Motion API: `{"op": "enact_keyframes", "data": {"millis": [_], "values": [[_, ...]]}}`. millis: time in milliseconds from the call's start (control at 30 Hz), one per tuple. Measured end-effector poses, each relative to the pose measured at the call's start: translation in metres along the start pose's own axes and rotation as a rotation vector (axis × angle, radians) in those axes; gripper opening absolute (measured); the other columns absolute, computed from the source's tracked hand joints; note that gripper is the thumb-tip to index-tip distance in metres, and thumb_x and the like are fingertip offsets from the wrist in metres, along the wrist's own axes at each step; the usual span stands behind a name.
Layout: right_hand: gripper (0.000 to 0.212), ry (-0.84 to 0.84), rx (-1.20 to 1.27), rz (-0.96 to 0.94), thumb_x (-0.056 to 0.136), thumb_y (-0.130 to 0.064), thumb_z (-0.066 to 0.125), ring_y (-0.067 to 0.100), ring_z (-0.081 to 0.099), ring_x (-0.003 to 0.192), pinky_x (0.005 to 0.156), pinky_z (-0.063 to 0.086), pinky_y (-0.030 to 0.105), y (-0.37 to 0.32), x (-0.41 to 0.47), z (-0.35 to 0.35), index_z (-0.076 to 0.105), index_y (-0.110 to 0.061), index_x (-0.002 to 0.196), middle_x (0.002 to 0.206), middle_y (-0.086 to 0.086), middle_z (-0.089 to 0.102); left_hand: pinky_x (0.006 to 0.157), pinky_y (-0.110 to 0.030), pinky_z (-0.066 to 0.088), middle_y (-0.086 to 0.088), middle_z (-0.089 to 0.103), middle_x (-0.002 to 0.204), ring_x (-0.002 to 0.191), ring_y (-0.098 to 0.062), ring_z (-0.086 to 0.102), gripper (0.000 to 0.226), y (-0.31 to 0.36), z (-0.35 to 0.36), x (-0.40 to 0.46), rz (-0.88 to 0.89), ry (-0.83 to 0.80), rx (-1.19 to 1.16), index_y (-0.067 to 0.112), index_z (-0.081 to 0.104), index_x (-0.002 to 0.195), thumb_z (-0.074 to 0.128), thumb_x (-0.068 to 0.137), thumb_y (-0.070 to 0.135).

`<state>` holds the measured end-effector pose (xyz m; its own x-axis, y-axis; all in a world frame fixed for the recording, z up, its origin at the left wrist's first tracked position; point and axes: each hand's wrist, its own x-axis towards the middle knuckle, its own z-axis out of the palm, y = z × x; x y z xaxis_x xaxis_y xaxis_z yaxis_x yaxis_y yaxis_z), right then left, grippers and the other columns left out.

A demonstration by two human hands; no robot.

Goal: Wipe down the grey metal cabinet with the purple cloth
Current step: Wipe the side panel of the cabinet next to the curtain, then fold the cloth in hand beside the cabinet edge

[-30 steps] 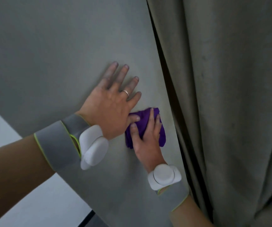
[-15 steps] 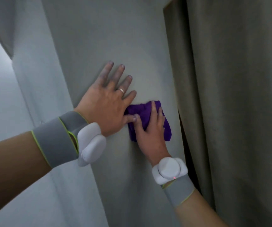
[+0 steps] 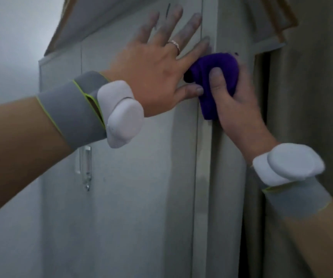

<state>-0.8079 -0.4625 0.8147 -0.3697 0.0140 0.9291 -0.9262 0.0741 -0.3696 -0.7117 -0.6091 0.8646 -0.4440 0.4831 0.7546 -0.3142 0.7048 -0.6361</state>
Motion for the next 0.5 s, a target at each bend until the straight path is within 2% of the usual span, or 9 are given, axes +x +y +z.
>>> {"op": "enact_keyframes", "data": {"millis": [67,100,133,200,267,333,400,500], "values": [[0.07,0.007,-0.146,-0.061,0.086,-0.056,0.054,0.012,0.046,0.121,0.084,0.038,0.0,-0.02,0.002,0.004,0.033,-0.024,0.145,0.145,0.003,0.039,0.118,-0.053,0.005,-0.015,-0.004,0.161,0.147,-0.035,-0.004,0.085,-0.02,0.02,-0.014,-0.028,-0.001,-0.074,0.019,0.0,0.153,-0.002,0.087,0.072],[0.069,0.014,-0.262,-0.092,0.088,-0.051,0.057,0.01,0.041,0.123,0.083,0.033,-0.005,-0.031,0.0,0.009,0.031,-0.027,0.146,0.148,0.001,0.034,0.118,-0.052,0.004,-0.015,-0.006,0.161,0.147,-0.035,-0.006,0.086,-0.027,0.03,-0.021,-0.037,-0.004,-0.123,0.02,-0.004,0.153,-0.003,0.086,0.072],[0.069,0.015,-0.385,-0.113,0.088,-0.047,0.06,0.012,0.036,0.129,0.091,0.029,-0.002,-0.041,-0.001,0.014,0.029,-0.03,0.147,0.153,0.001,0.027,0.118,-0.052,0.003,-0.014,-0.008,0.161,0.147,-0.035,-0.007,0.087,-0.034,0.041,-0.029,-0.041,-0.007,-0.168,0.02,-0.006,0.153,-0.003,0.084,0.072],[0.069,-0.018,-0.629,-0.13,0.088,-0.038,0.065,0.02,0.023,0.142,0.109,0.027,0.024,-0.062,-0.006,0.024,0.029,-0.034,0.146,0.159,0.0,0.015,0.119,-0.051,0.003,-0.014,-0.009,0.161,0.147,-0.034,-0.007,0.089,-0.044,0.061,-0.04,-0.042,0.001,-0.259,0.02,-0.009,0.153,-0.003,0.081,0.072],[0.066,-0.064,-0.85,-0.131,0.087,-0.027,0.067,0.024,0.014,0.147,0.115,0.022,0.04,-0.078,-0.012,0.033,0.033,-0.034,0.144,0.16,-0.001,0.015,0.119,-0.05,0.002,-0.012,-0.01,0.161,0.147,-0.033,-0.008,0.089,-0.052,0.076,-0.05,-0.034,0.006,-0.318,0.02,-0.009,0.152,-0.004,0.08,0.072],[0.065,-0.097,-0.988,-0.159,0.086,-0.019,0.068,0.025,0.021,0.144,0.112,0.023,0.039,-0.092,-0.021,0.043,0.037,-0.032,0.142,0.155,-0.001,0.026,0.119,-0.049,0.001,-0.011,-0.009,0.161,0.148,-0.032,-0.008,0.088,-0.062,0.087,-0.061,-0.045,0.005,-0.374,0.021,-0.008,0.153,-0.001,0.081,0.071],[0.064,-0.149,-1.019,-0.184,0.084,-0.015,0.069,0.027,0.033,0.136,0.104,0.029,0.035,-0.107,-0.029,0.051,0.04,-0.029,0.14,0.148,0.002,0.035,0.119,-0.049,0.001,-0.011,-0.006,0.161,0.148,-0.032,-0.007,0.088,-0.073,0.093,-0.076,-0.056,0.0,-0.432,0.02,-0.006,0.153,0.003,0.082,0.071],[0.065,-0.277,-1.036,-0.147,0.084,-0.014,0.07,0.034,0.041,0.128,0.099,0.036,0.038,-0.119,-0.042,0.069,0.04,-0.027,0.14,0.143,0.009,0.04,0.119,-0.05,0.001,-0.011,-0.004,0.162,0.148,-0.031,-0.007,0.088,-0.083,0.096,-0.097,-0.019,-0.041,-0.453,0.02,-0.006,0.153,0.004,0.082,0.071]]}}
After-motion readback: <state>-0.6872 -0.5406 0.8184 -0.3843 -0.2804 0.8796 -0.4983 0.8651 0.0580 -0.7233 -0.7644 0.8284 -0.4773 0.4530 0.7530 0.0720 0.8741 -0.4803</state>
